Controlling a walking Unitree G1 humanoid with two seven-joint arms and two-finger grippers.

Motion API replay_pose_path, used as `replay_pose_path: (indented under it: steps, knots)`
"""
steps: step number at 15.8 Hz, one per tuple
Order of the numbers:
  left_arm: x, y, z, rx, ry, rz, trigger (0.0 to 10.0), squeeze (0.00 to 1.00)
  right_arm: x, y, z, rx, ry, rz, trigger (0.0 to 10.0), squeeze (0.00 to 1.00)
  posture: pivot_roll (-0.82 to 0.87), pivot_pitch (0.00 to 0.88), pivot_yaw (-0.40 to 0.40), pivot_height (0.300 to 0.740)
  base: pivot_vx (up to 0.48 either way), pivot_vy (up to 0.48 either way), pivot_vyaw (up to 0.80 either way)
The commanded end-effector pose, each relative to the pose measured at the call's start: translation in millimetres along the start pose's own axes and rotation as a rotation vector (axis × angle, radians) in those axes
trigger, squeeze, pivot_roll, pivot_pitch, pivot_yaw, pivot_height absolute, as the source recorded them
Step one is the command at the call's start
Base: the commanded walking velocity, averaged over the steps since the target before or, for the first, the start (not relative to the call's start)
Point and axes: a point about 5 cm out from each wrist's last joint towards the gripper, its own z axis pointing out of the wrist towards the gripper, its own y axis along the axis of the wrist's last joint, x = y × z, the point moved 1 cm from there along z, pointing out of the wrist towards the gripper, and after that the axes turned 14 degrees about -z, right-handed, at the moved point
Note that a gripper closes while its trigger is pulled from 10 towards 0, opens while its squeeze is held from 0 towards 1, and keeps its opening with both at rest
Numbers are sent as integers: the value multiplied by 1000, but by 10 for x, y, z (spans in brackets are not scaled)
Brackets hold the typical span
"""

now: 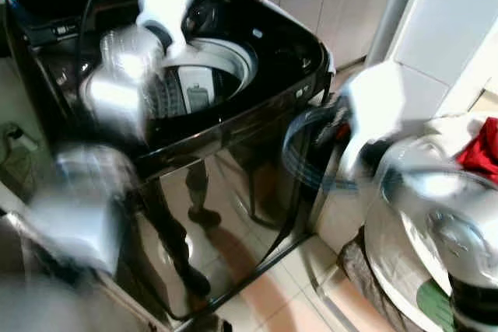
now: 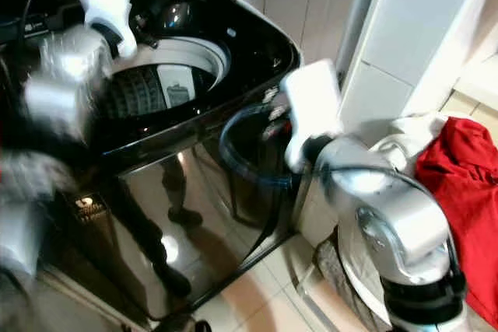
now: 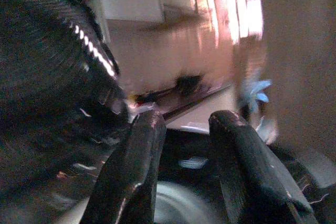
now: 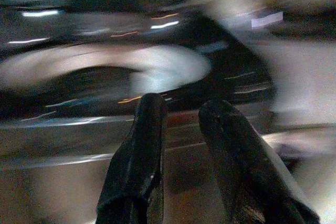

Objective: Clothes washing

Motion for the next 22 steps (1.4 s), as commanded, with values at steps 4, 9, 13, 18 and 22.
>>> replay_pose_path:
  steps: [4, 9, 13, 18, 22]
  knots:
    - [-244, -533, -747, 109, 157, -52, 10000, 0, -171, -307, -91, 13, -225, 72, 10000, 0, -34, 4, 29, 740, 0, 0, 0]
    - [-393, -529, -973, 170, 124, 59, 10000, 0, -5, -595, -227, 84, -268, 72, 10000, 0, -53, 0, 49, 740, 0, -480, 0]
    - [-459, -545, -974, 195, 102, 48, 10000, 0, -14, -648, -238, 113, -292, 129, 10000, 0, -52, 8, 45, 740, 0, 114, -200]
    - [-424, -512, -1008, 186, 143, 17, 10000, 0, 42, -615, -173, 96, -216, 68, 10000, 0, -51, 12, 33, 740, 0, 90, -259]
    - [-465, -543, -1127, 159, 127, -39, 10000, 0, 53, -572, -133, 66, -174, 71, 10000, 0, -48, 15, 15, 740, 231, 0, 0]
